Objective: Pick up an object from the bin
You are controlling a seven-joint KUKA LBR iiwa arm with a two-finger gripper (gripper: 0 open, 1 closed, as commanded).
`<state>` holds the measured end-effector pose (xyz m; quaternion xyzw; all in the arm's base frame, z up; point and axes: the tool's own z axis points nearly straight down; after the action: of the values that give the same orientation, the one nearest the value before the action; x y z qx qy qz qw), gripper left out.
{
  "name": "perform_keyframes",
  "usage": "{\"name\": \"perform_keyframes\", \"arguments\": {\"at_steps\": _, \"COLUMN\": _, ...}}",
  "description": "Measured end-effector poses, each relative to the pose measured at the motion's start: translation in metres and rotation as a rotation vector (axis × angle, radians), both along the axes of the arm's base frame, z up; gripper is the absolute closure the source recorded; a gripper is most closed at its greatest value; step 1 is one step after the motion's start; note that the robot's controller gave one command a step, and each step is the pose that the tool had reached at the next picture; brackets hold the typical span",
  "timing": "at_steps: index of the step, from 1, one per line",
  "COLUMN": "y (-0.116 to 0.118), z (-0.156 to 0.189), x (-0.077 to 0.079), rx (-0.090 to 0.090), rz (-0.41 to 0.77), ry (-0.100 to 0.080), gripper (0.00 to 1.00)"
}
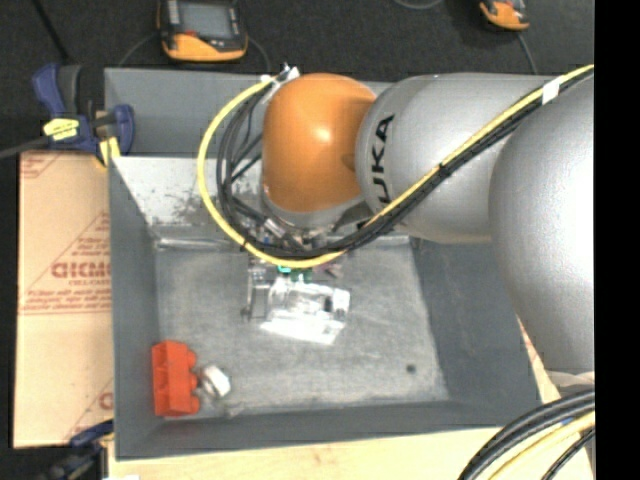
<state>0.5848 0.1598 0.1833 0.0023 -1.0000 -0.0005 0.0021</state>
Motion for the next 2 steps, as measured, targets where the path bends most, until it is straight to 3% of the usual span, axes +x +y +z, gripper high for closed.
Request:
{"name": "perform_keyframes", "arguments": {"at_steps": 1, "y": -0.101, "z": -0.116, "x": 0.027, "rx": -0.003, "rz": 0.157, "ry": -0.001, "gripper": 0.00}}
{"name": "perform_keyframes", "arguments": {"at_steps": 2, "y": -0.109, "z": -0.082, "x": -0.029, "rx": 0.000, "rz": 0.008, "ry": -0.008, "gripper": 0.00}}
